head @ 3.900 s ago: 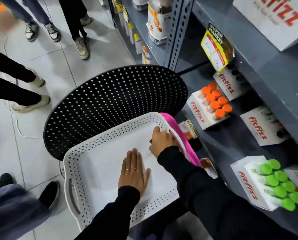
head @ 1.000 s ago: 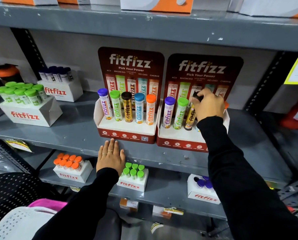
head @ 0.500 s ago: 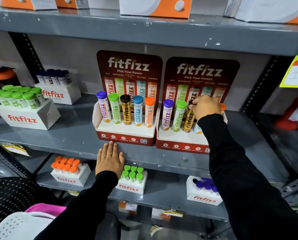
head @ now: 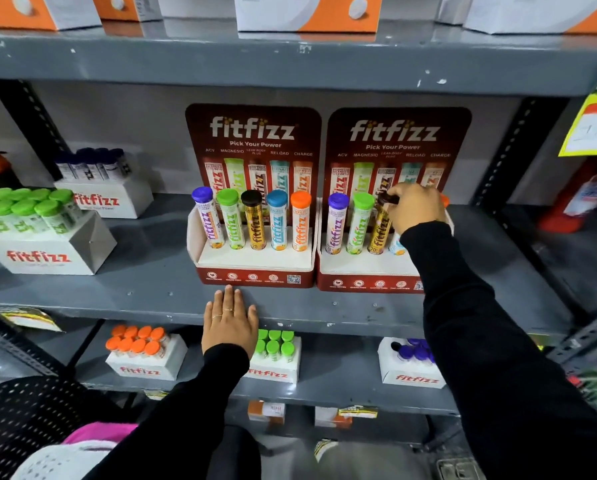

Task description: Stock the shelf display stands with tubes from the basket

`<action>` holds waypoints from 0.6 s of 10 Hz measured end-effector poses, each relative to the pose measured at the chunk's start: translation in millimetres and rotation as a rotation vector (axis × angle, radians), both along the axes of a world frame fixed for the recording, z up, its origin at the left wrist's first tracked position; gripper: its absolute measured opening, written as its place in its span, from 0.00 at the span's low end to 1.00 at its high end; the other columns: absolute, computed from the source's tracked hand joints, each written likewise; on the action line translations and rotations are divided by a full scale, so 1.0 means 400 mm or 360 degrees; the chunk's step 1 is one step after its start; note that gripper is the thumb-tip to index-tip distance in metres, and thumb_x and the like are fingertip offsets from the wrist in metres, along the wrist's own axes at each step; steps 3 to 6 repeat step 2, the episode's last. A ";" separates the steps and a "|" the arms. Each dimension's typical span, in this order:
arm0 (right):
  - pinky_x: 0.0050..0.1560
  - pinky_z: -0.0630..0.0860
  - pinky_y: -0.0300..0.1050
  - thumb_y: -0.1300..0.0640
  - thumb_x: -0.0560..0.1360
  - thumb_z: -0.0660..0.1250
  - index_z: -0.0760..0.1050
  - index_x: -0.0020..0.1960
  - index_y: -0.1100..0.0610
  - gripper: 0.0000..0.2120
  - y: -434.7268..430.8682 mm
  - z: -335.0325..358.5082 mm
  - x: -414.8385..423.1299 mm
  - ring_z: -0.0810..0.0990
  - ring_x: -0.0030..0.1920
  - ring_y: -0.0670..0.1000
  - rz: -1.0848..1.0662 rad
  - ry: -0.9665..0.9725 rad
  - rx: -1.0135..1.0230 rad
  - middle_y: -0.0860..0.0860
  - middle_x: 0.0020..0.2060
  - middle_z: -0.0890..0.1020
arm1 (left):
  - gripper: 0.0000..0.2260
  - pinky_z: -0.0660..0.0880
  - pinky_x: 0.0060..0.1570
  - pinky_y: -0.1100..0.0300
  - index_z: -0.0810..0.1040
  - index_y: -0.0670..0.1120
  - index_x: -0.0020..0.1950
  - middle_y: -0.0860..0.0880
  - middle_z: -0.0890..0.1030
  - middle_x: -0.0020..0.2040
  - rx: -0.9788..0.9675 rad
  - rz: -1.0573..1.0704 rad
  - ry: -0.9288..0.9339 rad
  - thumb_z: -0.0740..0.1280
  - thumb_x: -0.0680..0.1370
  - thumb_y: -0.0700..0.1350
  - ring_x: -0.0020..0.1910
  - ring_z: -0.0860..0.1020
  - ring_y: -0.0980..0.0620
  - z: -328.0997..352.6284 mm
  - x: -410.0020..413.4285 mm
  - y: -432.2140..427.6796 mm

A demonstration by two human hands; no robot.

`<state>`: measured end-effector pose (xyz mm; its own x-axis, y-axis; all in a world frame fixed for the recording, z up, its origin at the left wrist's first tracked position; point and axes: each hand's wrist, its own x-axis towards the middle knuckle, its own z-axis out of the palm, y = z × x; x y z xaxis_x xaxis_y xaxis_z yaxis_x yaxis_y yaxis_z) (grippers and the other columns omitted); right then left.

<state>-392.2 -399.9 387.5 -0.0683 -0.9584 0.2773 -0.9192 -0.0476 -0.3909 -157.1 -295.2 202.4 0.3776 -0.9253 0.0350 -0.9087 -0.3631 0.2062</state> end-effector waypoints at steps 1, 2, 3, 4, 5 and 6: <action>0.60 0.75 0.49 0.66 0.79 0.61 0.74 0.66 0.61 0.16 0.074 0.018 -0.028 0.76 0.62 0.60 -0.0057 0.0017 -0.0216 0.61 0.61 0.79 | 0.25 0.44 0.74 0.51 0.52 0.42 0.75 0.45 0.51 0.77 0.0027 -0.0004 0.0057 0.46 0.81 0.53 0.76 0.48 0.46 0.034 -0.026 0.004; 0.59 0.76 0.52 0.69 0.78 0.59 0.74 0.64 0.64 0.16 0.156 -0.022 -0.030 0.78 0.59 0.62 0.0162 -0.0007 -0.0305 0.62 0.62 0.77 | 0.25 0.44 0.74 0.49 0.55 0.42 0.74 0.44 0.55 0.77 -0.0154 -0.0026 0.0042 0.50 0.81 0.52 0.75 0.50 0.45 0.084 -0.088 0.031; 0.59 0.76 0.52 0.69 0.78 0.59 0.74 0.64 0.64 0.16 0.156 -0.022 -0.030 0.78 0.59 0.62 0.0162 -0.0007 -0.0305 0.62 0.62 0.77 | 0.25 0.44 0.74 0.49 0.55 0.42 0.74 0.44 0.55 0.77 -0.0154 -0.0026 0.0042 0.50 0.81 0.52 0.75 0.50 0.45 0.084 -0.088 0.031; 0.59 0.76 0.52 0.69 0.78 0.59 0.74 0.64 0.64 0.16 0.156 -0.022 -0.030 0.78 0.59 0.62 0.0162 -0.0007 -0.0305 0.62 0.62 0.77 | 0.25 0.44 0.74 0.49 0.55 0.42 0.74 0.44 0.55 0.77 -0.0154 -0.0026 0.0042 0.50 0.81 0.52 0.75 0.50 0.45 0.084 -0.088 0.031; 0.59 0.76 0.52 0.69 0.78 0.59 0.74 0.64 0.64 0.16 0.156 -0.022 -0.030 0.78 0.59 0.62 0.0162 -0.0007 -0.0305 0.62 0.62 0.77 | 0.25 0.44 0.74 0.49 0.55 0.42 0.74 0.44 0.55 0.77 -0.0154 -0.0026 0.0042 0.50 0.81 0.52 0.75 0.50 0.45 0.084 -0.088 0.031; 0.59 0.76 0.52 0.69 0.78 0.59 0.74 0.64 0.64 0.16 0.156 -0.022 -0.030 0.78 0.59 0.62 0.0162 -0.0007 -0.0305 0.62 0.62 0.77 | 0.25 0.44 0.74 0.49 0.55 0.42 0.74 0.44 0.55 0.77 -0.0154 -0.0026 0.0042 0.50 0.81 0.52 0.75 0.50 0.45 0.084 -0.088 0.031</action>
